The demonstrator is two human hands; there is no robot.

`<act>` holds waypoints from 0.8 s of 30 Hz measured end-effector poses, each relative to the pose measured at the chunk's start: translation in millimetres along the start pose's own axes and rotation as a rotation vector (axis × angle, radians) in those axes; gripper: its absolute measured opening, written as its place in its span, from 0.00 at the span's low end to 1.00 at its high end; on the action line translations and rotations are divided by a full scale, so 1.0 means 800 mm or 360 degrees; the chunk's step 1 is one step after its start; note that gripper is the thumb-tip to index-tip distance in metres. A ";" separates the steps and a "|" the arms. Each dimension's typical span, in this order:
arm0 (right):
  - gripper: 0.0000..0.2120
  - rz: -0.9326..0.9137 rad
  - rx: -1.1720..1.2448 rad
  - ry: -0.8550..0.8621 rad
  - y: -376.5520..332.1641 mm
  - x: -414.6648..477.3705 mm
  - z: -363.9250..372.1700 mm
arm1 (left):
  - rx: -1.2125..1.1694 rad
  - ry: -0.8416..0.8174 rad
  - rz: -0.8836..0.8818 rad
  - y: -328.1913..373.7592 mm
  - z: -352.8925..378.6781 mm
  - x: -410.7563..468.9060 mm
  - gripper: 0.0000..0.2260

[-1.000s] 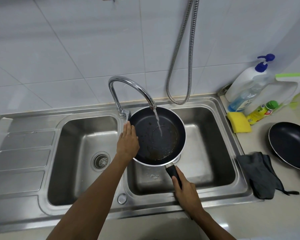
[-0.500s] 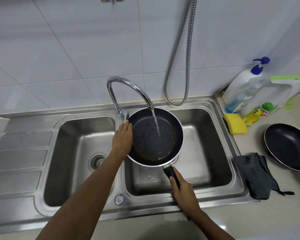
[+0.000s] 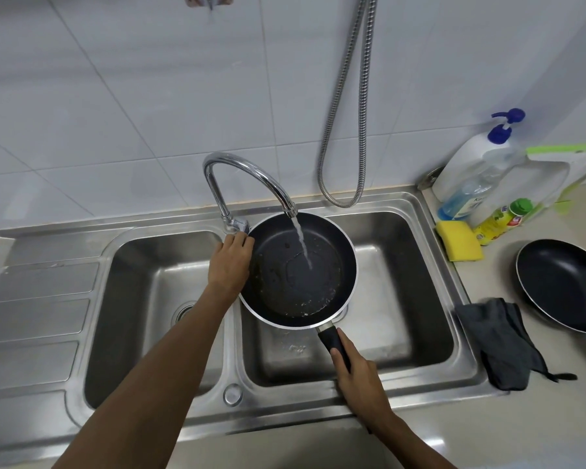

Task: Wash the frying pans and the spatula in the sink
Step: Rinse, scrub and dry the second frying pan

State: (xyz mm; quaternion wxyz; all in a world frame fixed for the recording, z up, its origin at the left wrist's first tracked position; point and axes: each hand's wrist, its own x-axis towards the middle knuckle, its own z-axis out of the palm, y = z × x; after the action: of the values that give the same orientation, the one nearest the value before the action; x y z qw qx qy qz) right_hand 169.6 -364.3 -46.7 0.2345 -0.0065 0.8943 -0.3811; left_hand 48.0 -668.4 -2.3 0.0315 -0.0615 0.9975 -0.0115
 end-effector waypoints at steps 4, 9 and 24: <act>0.24 0.0006 -0.0002 0.0010 -0.001 0.000 -0.001 | 0.0070 -0.0002 0.0031 0.005 -0.010 -0.001 0.20; 0.24 0.0017 0.0018 0.0010 0.003 0.001 0.001 | 0.0053 0.0089 0.0061 -0.002 -0.024 -0.003 0.21; 0.24 0.0013 0.0009 -0.0017 0.002 -0.001 -0.002 | -0.0087 0.0237 0.0053 -0.018 -0.061 0.054 0.22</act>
State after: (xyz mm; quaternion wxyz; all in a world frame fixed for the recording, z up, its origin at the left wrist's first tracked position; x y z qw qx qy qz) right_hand 170.0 -362.0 -46.5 0.2409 -0.0042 0.8920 -0.3825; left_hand 3.8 -687.3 44.0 -0.0444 -0.0447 0.9979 0.0116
